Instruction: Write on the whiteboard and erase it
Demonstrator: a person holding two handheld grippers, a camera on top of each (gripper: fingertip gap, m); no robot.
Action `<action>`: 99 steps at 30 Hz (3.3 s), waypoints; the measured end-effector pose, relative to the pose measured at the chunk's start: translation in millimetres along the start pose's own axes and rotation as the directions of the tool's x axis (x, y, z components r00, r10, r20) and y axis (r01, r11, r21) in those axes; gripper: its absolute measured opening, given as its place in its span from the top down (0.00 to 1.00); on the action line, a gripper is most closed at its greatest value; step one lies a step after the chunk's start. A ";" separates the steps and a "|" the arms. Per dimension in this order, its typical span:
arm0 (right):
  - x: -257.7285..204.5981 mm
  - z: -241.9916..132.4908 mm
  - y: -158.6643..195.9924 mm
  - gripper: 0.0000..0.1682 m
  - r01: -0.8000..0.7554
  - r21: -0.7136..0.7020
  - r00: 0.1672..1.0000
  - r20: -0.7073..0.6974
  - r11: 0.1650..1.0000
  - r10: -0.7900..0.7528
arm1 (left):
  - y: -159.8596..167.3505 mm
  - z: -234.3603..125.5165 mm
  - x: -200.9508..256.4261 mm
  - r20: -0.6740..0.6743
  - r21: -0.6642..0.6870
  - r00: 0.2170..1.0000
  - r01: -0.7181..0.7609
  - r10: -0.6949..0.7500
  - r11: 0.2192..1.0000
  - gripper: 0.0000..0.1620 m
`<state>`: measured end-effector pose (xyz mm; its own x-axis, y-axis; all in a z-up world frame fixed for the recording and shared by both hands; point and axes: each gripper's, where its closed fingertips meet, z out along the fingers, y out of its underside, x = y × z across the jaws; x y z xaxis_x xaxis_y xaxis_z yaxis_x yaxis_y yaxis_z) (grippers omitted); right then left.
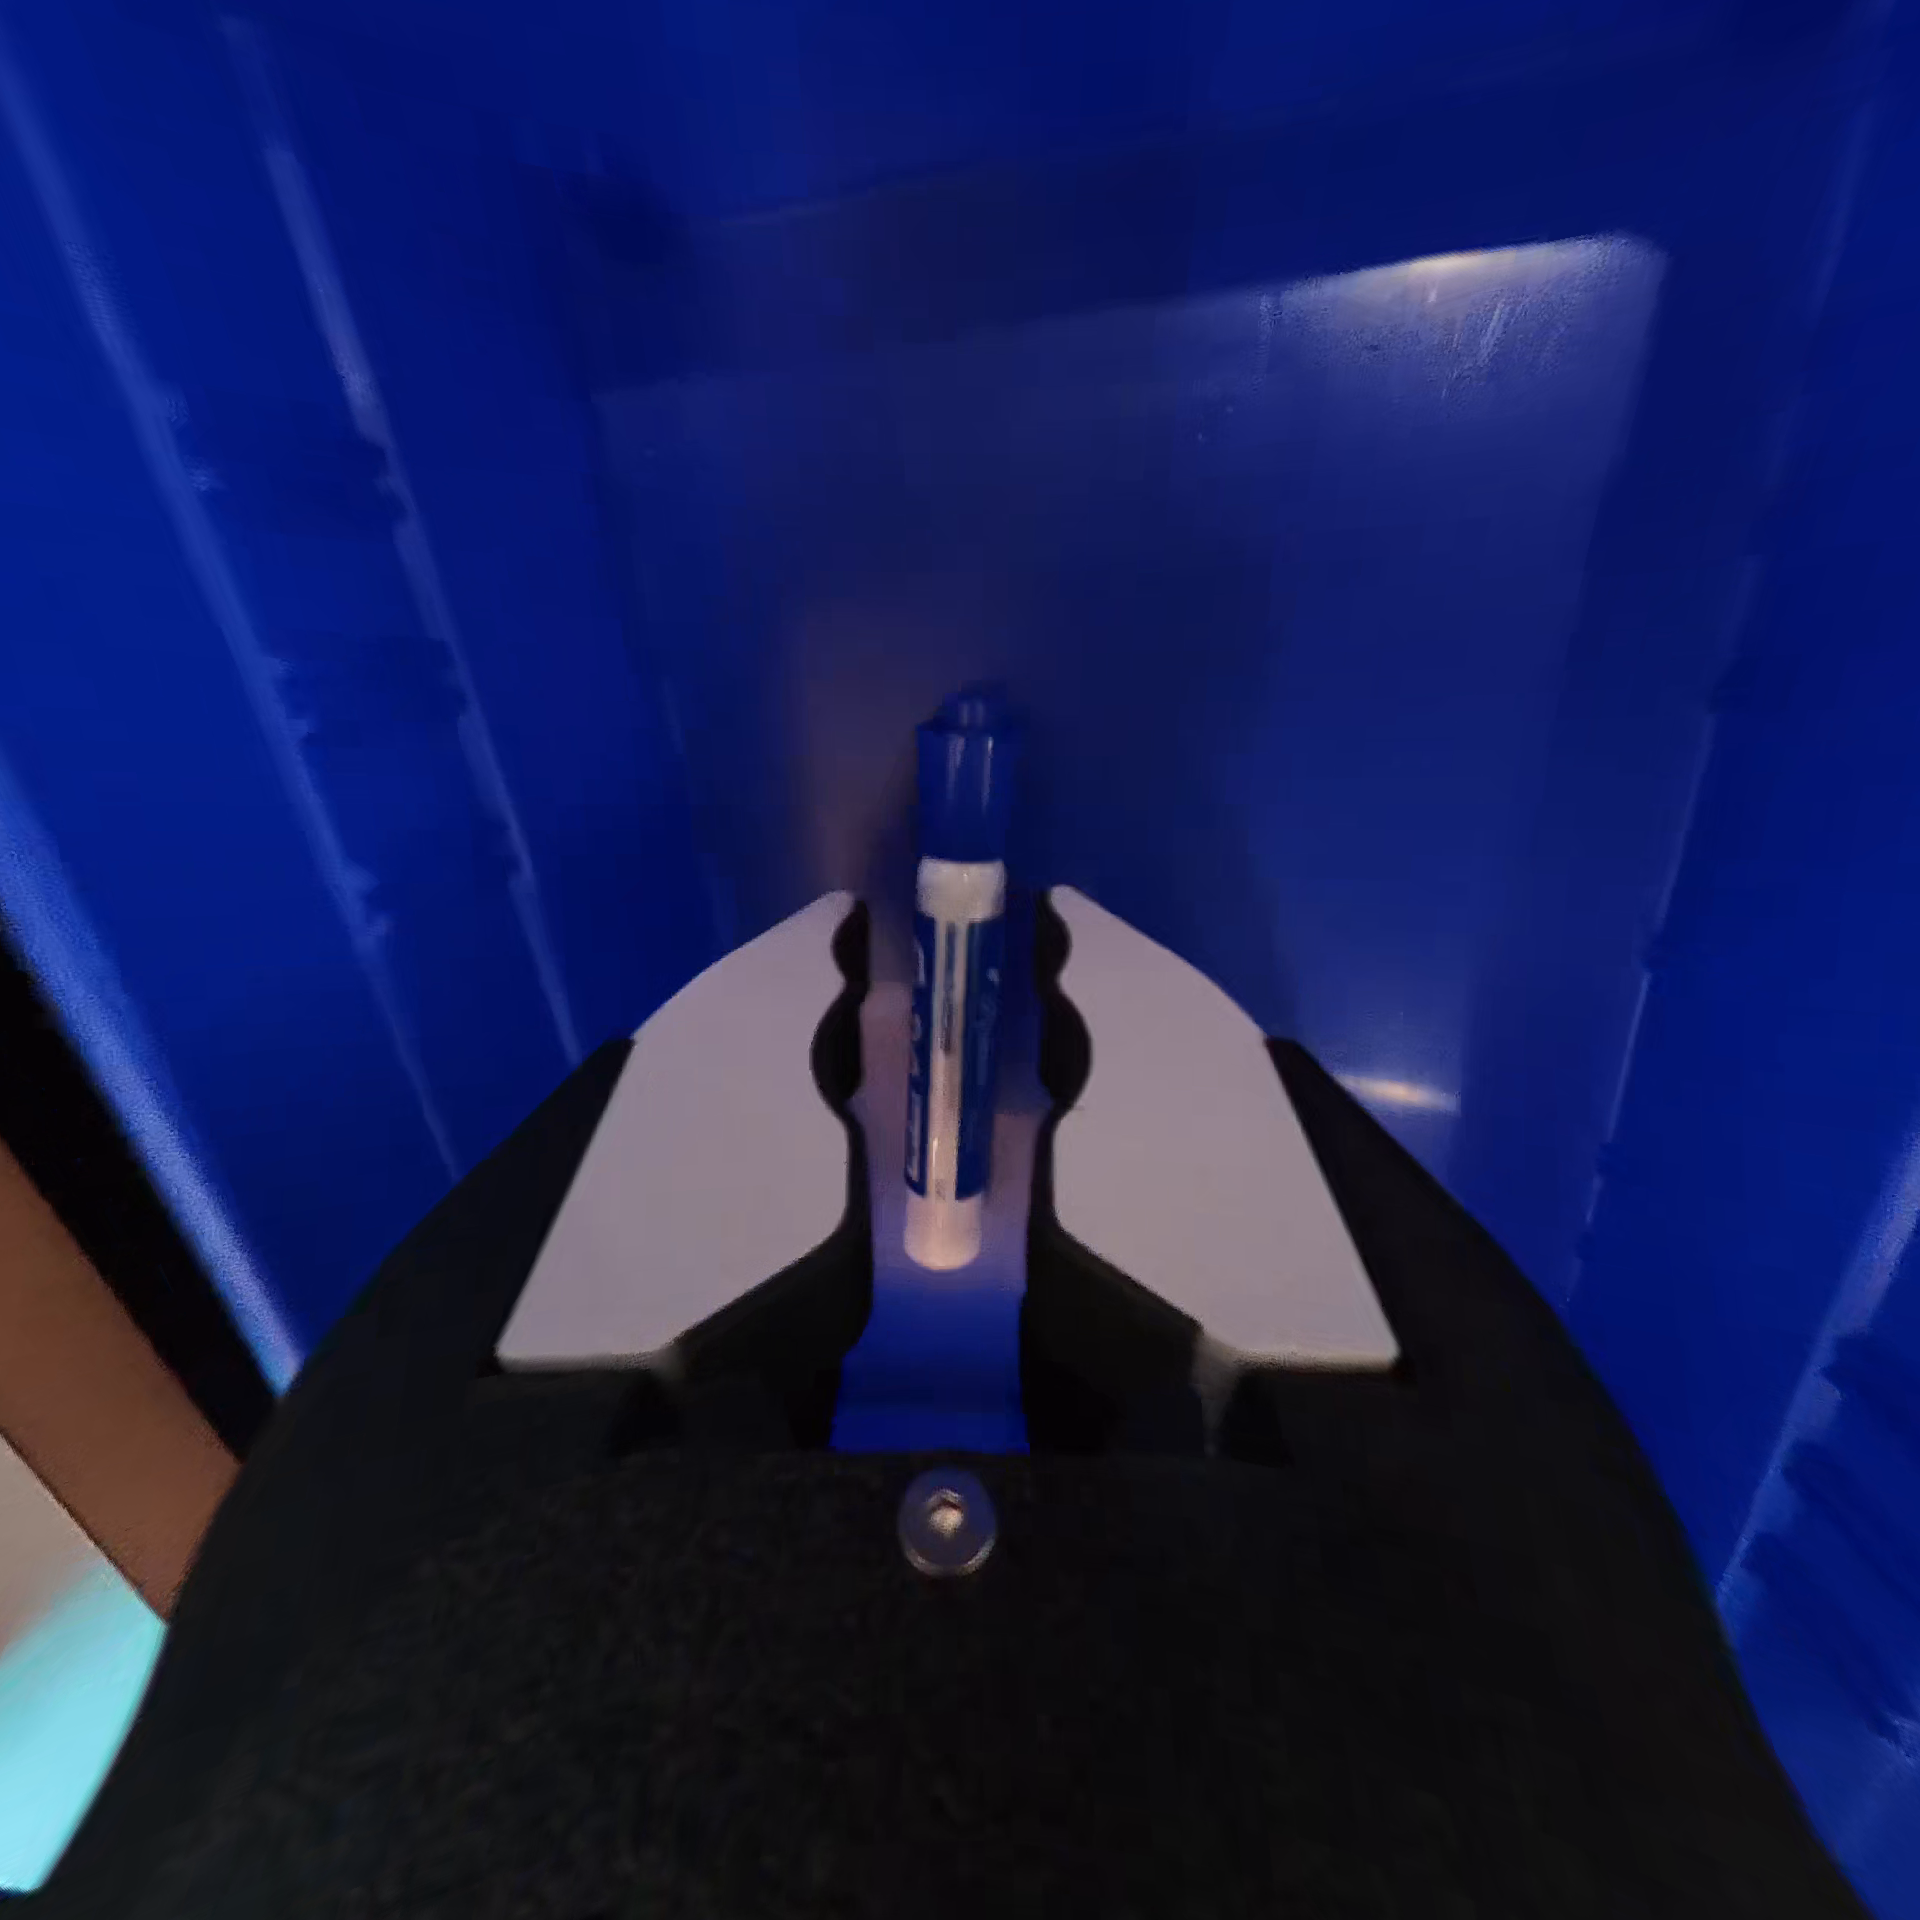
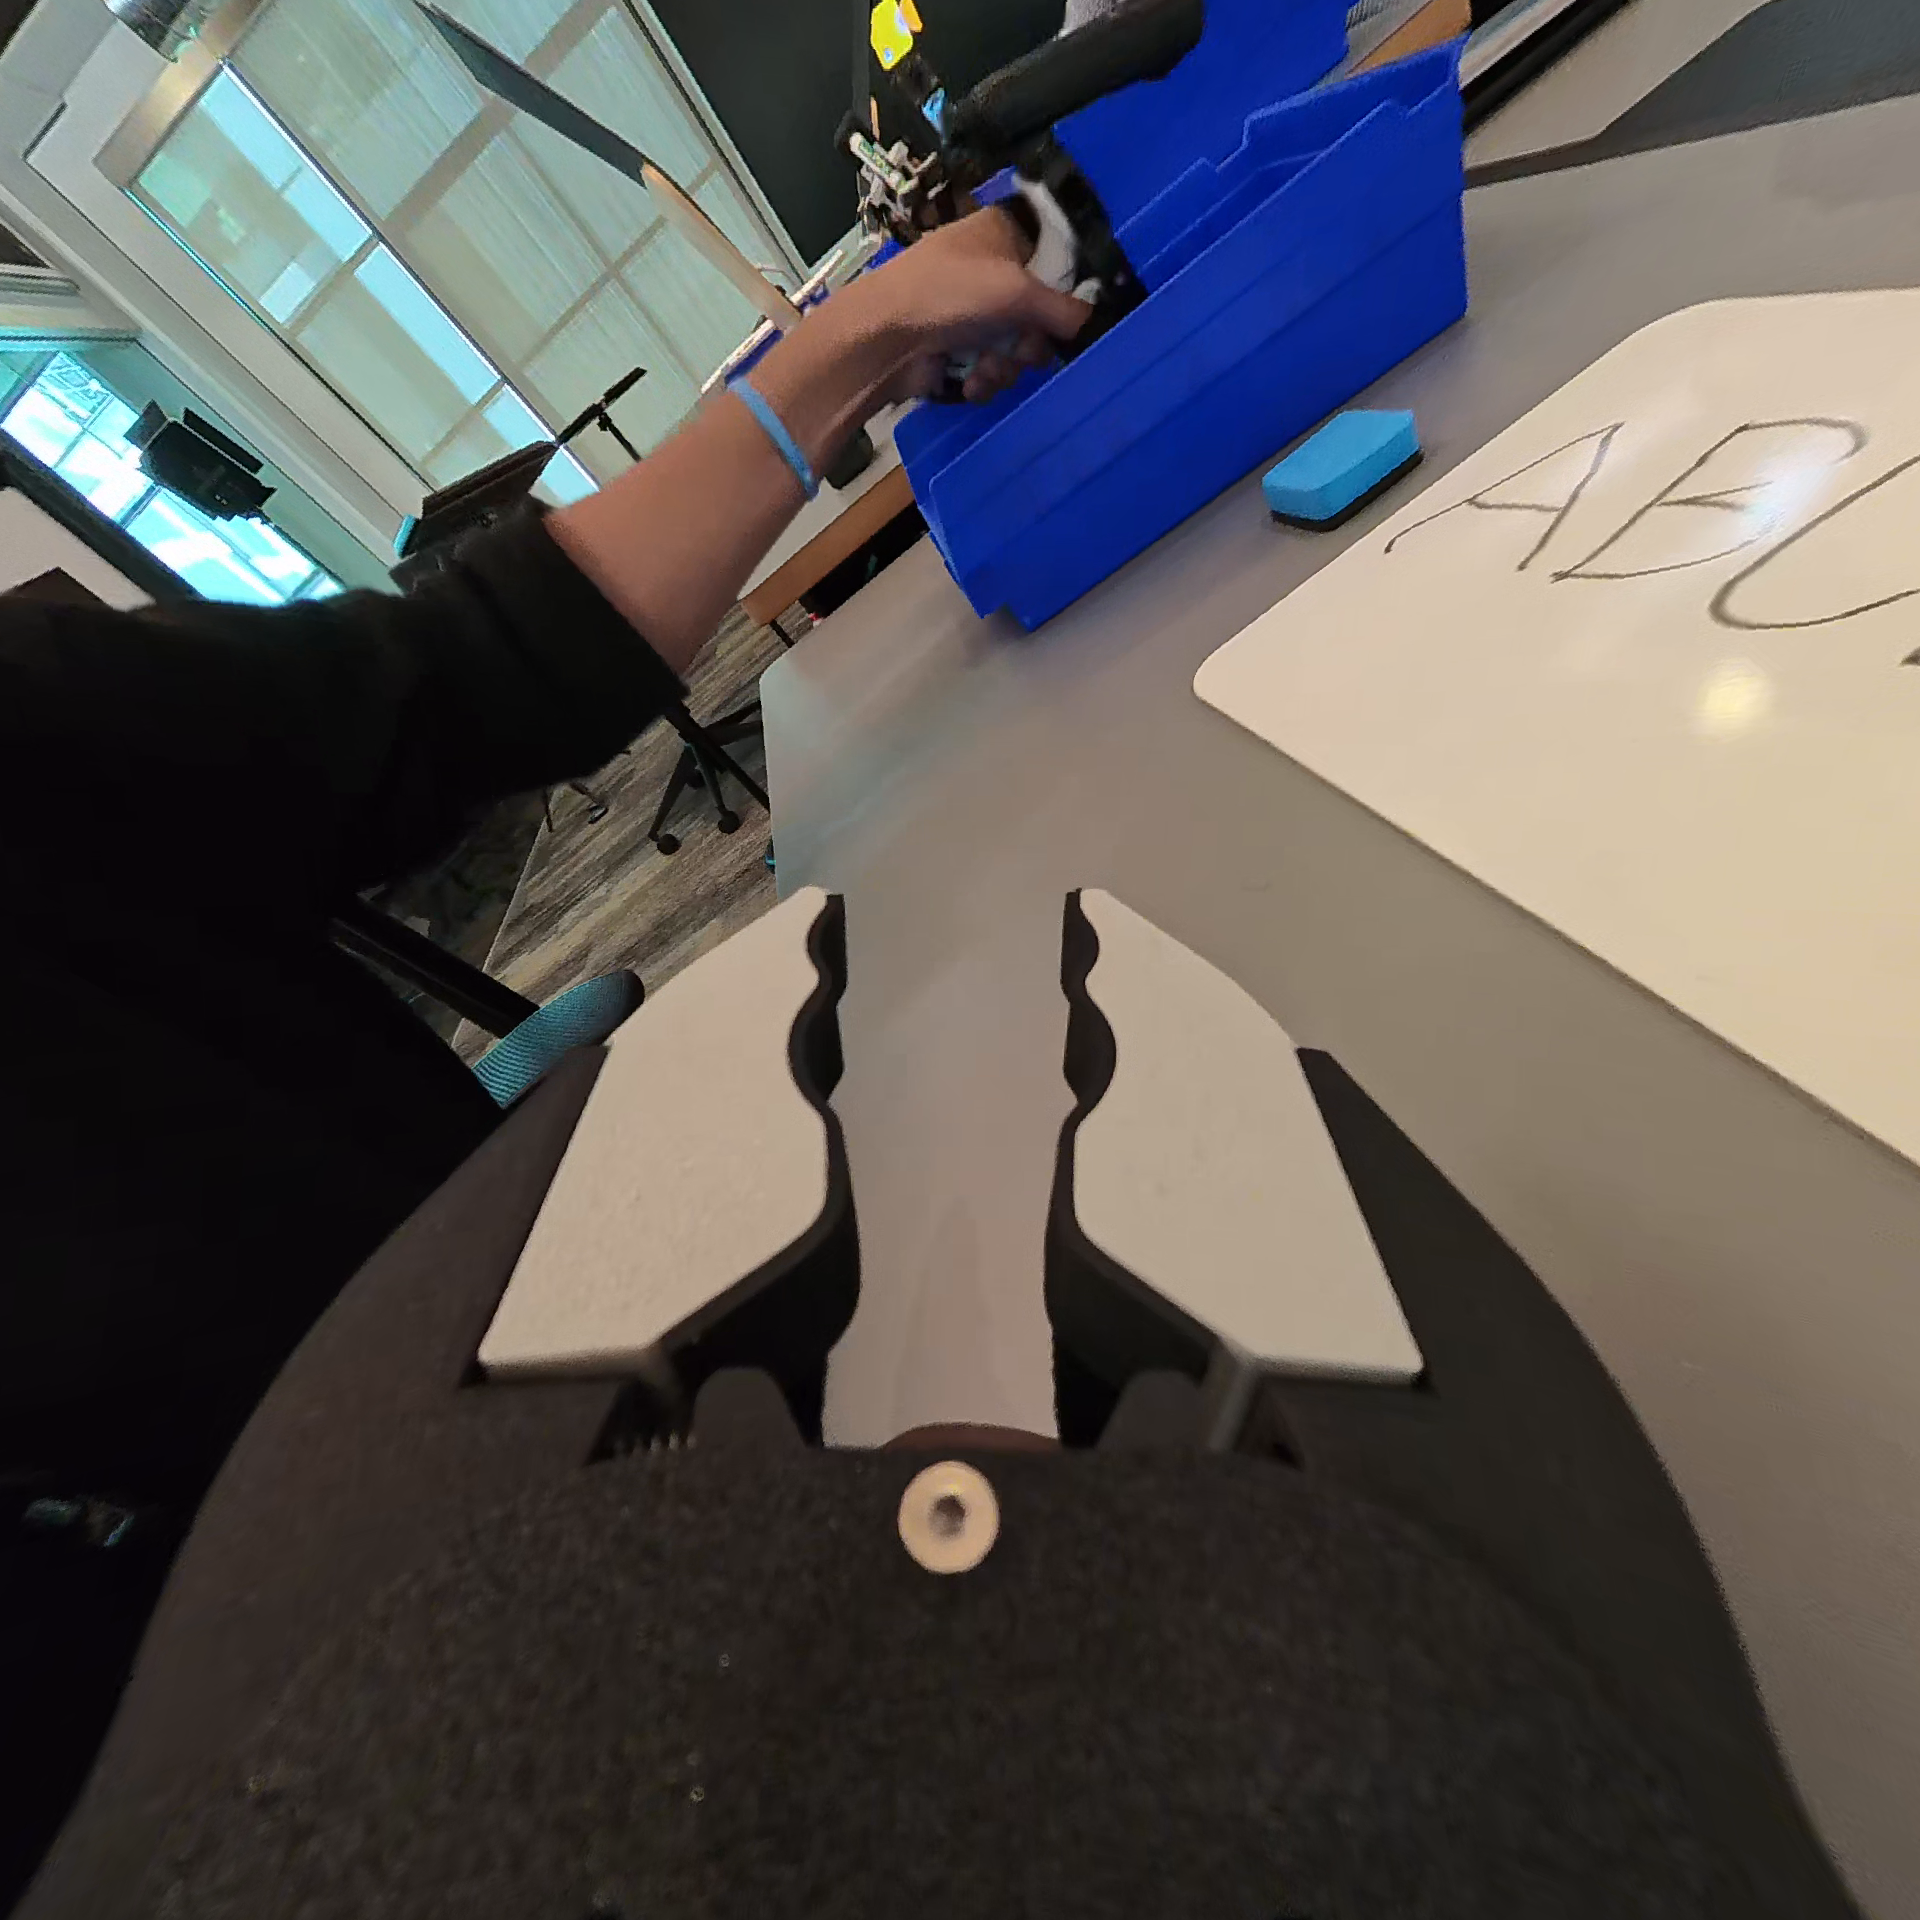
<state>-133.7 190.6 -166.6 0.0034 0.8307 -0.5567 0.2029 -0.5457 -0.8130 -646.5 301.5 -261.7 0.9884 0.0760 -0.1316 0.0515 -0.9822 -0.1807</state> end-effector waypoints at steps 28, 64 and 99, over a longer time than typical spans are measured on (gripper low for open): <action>62.9 -54.1 12.0 0.73 0.254 -0.060 0.873 -0.416 0.965 -0.256 | 78.9 -76.0 250.6 -0.169 0.632 0.985 0.131 -0.029 0.764 0.63; 56.1 42.5 -19.0 0.63 0.621 -0.580 0.666 0.038 0.527 -0.745 | 71.6 -132.1 446.2 -0.155 0.669 0.106 -0.721 0.982 0.183 0.66; 210.8 191.0 -80.4 0.68 0.387 -0.809 0.743 -0.011 0.443 -0.669 | 41.3 -31.4 305.4 -0.235 0.519 0.900 -0.203 0.368 0.830 1.00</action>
<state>-336.4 388.5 -251.2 -0.1225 0.9837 0.1320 0.8833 0.1687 -0.4374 -338.0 278.7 -278.8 0.9418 -0.3333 0.0446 -0.2326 -0.7414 -0.6295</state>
